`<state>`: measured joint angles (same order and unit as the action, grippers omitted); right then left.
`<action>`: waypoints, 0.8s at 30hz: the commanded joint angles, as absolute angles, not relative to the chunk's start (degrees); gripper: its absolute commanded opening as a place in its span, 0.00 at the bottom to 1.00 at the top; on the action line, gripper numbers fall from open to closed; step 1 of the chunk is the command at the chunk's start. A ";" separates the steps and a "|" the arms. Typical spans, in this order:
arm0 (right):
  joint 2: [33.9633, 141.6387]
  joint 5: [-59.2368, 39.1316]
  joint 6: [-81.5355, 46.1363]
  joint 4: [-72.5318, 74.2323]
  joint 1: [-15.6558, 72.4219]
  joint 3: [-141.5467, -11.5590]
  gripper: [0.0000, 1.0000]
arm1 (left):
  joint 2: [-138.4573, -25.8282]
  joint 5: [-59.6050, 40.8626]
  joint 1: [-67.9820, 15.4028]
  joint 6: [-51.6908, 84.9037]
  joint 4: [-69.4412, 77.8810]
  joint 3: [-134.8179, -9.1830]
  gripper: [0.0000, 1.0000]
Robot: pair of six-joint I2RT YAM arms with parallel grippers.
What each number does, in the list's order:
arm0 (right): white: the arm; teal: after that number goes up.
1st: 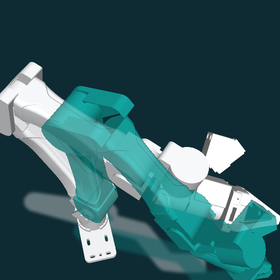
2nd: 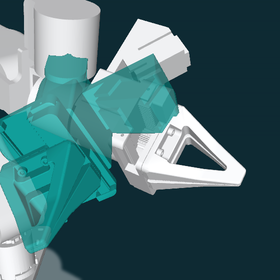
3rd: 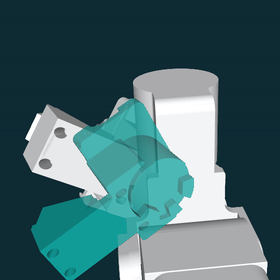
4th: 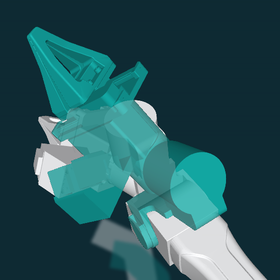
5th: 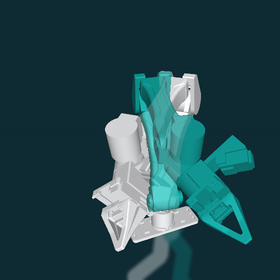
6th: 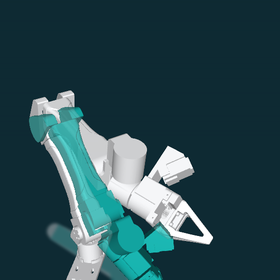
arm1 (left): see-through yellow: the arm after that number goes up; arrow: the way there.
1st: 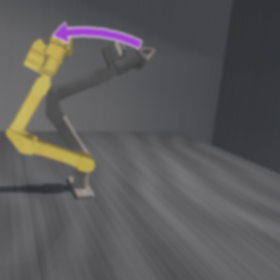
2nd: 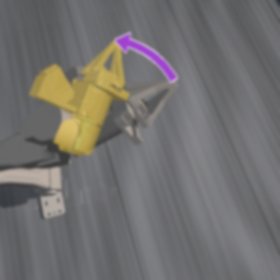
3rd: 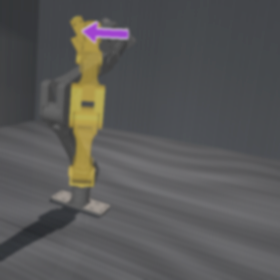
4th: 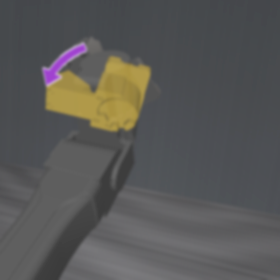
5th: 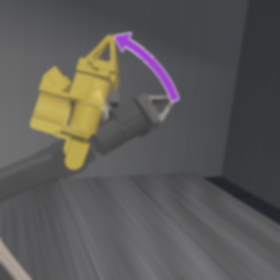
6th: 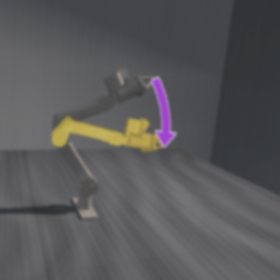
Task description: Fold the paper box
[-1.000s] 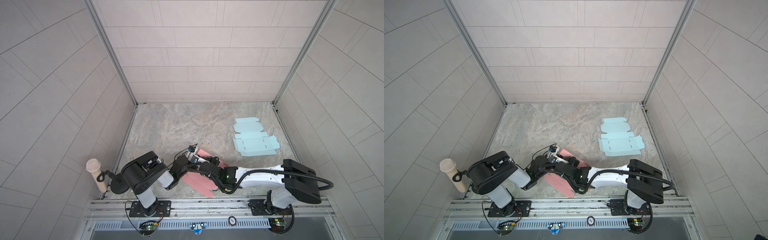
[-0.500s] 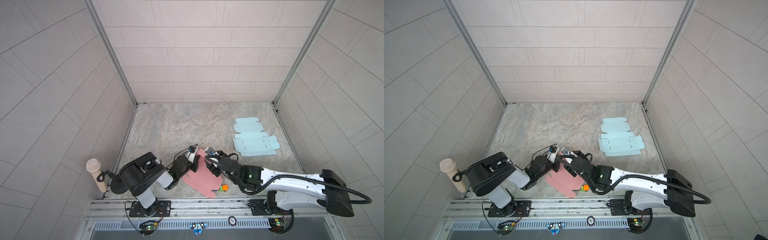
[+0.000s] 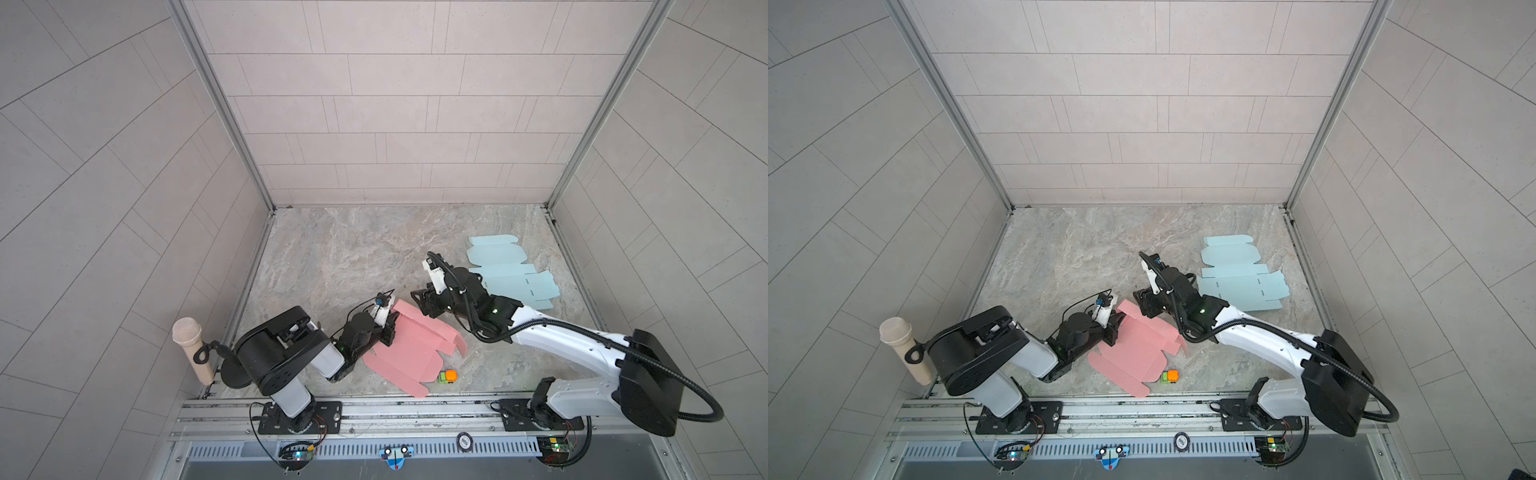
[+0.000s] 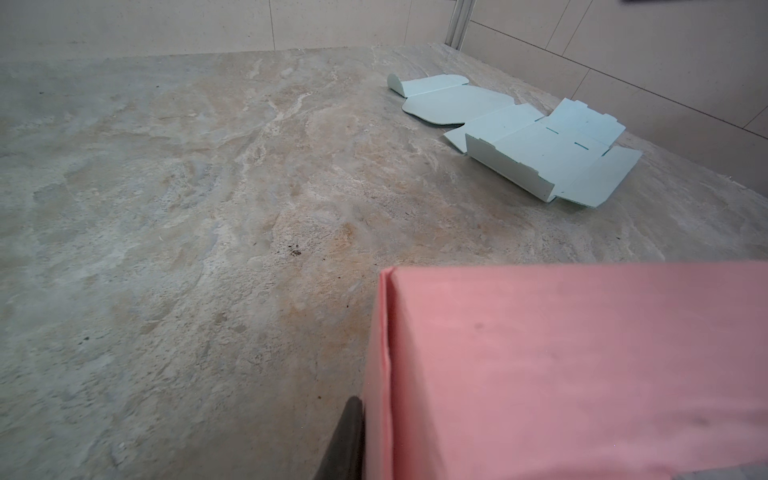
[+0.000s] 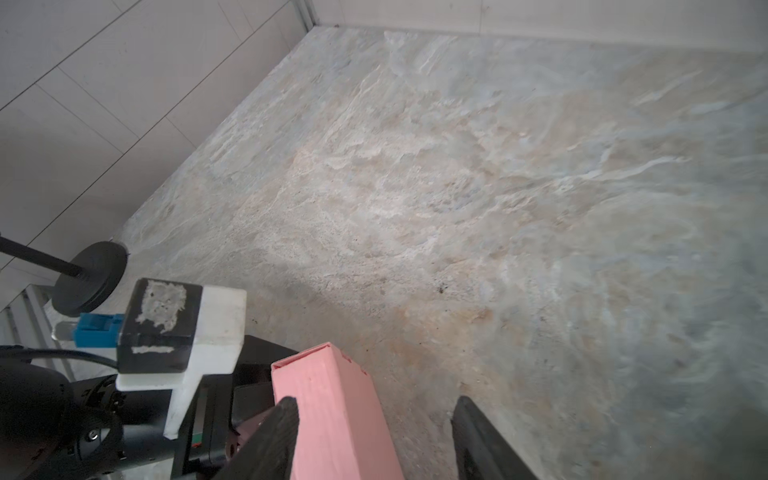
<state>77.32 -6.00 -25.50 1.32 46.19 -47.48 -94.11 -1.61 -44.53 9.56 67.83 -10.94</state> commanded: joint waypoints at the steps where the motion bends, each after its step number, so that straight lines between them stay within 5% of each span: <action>1: 80.66 -13.28 -30.03 3.39 45.81 -48.45 0.61 | -94.94 -1.09 -44.69 10.09 69.71 -10.37 0.13; 17: 88.17 -20.72 -35.74 9.77 44.39 -46.92 0.47 | -94.86 0.44 -44.70 11.43 72.32 -10.82 0.24; 24: 88.18 -20.48 -36.36 9.27 44.38 -46.40 0.44 | -93.34 1.66 -44.73 11.19 70.08 -11.53 0.09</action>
